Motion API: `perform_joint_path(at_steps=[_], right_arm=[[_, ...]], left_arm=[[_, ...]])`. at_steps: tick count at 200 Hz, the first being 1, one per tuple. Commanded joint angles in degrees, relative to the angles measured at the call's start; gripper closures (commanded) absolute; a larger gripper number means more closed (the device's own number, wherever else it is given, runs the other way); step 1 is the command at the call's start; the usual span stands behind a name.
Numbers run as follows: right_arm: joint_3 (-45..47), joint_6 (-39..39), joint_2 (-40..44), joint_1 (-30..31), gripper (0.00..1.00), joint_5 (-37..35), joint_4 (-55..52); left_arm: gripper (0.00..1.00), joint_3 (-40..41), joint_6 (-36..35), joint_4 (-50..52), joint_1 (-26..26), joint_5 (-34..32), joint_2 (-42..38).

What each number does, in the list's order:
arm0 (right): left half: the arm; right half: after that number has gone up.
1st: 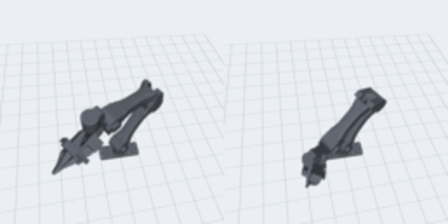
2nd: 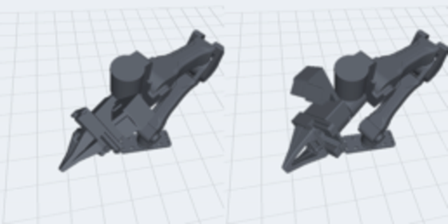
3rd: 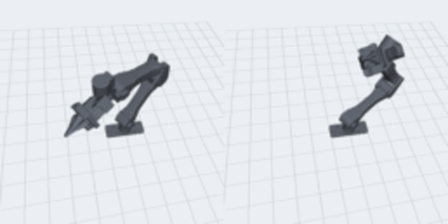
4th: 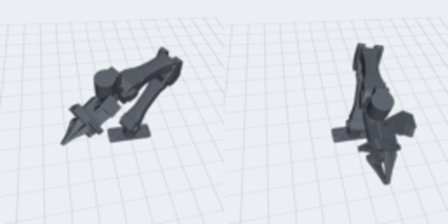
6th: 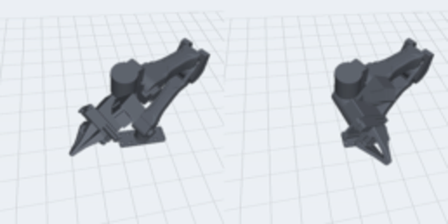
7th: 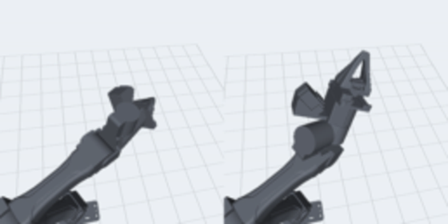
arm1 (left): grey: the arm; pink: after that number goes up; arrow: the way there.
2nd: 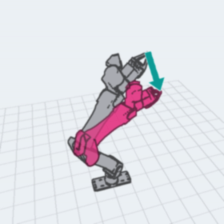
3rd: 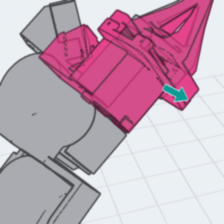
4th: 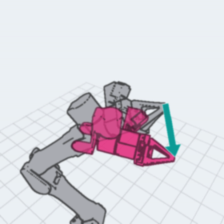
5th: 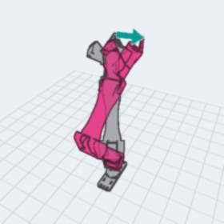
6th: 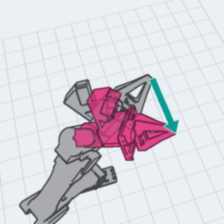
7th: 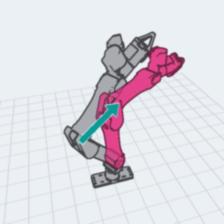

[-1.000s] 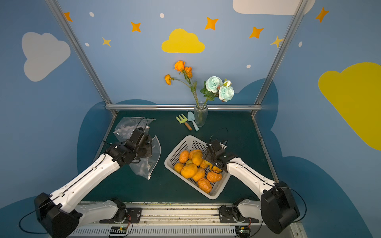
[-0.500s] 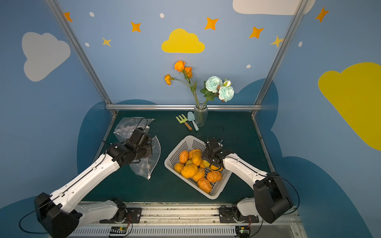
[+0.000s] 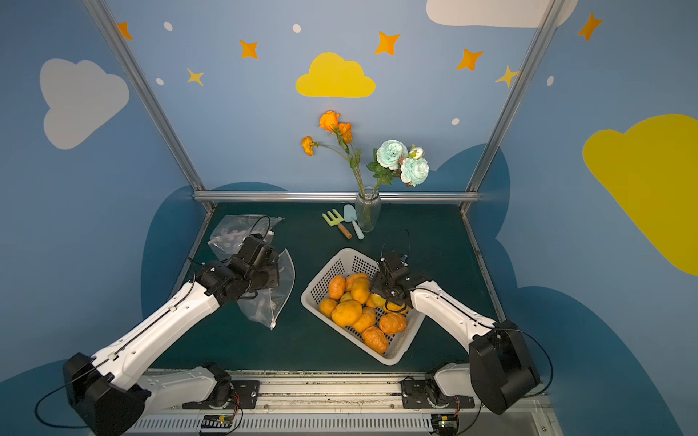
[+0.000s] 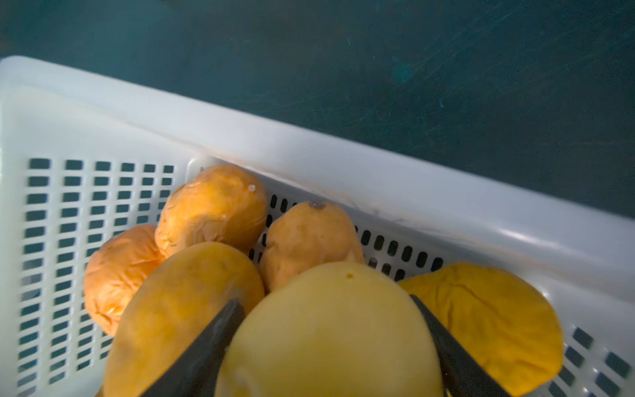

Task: Put the potatoes into a zipper bag and zip it
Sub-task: Pick up the potato from the basket, then place the potato into the zipper food storage bag.

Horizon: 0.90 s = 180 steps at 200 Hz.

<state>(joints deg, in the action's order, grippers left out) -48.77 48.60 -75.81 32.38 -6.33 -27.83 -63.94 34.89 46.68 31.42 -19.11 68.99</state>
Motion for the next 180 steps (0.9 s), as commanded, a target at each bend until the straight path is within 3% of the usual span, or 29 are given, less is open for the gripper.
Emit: perform_joint_path(at_steps=[1, 24, 61, 87, 136, 180], right_arm=[[-2.6, -4.1, 3.9, 0.3, 0.47, 3.2, 0.6], [-2.5, -8.6, 6.7, 1.9, 0.54, 8.9, 6.6], [-7.3, -15.0, 7.1, 9.1, 0.61, 8.5, 8.9], [-8.8, -18.3, 6.1, 11.9, 0.65, 13.3, 14.2], [-12.4, -20.7, -0.8, 15.7, 0.67, 23.1, 22.7], [-17.7, -22.8, -6.8, 19.7, 0.69, 24.1, 22.2]], left_arm=[[0.97, 0.7, -0.7, -0.4, 0.0, 1.9, -0.2], [0.97, 0.7, -0.8, -0.7, 0.1, 3.4, -0.3], [0.97, 0.7, -1.3, -2.6, 0.0, 7.6, -0.5], [0.97, 0.5, -1.3, -3.3, 0.1, 9.4, -0.3], [0.97, 0.8, -1.3, -5.1, 0.1, 13.6, -1.3], [0.97, 1.5, -1.3, -6.2, 0.1, 15.1, -2.1]])
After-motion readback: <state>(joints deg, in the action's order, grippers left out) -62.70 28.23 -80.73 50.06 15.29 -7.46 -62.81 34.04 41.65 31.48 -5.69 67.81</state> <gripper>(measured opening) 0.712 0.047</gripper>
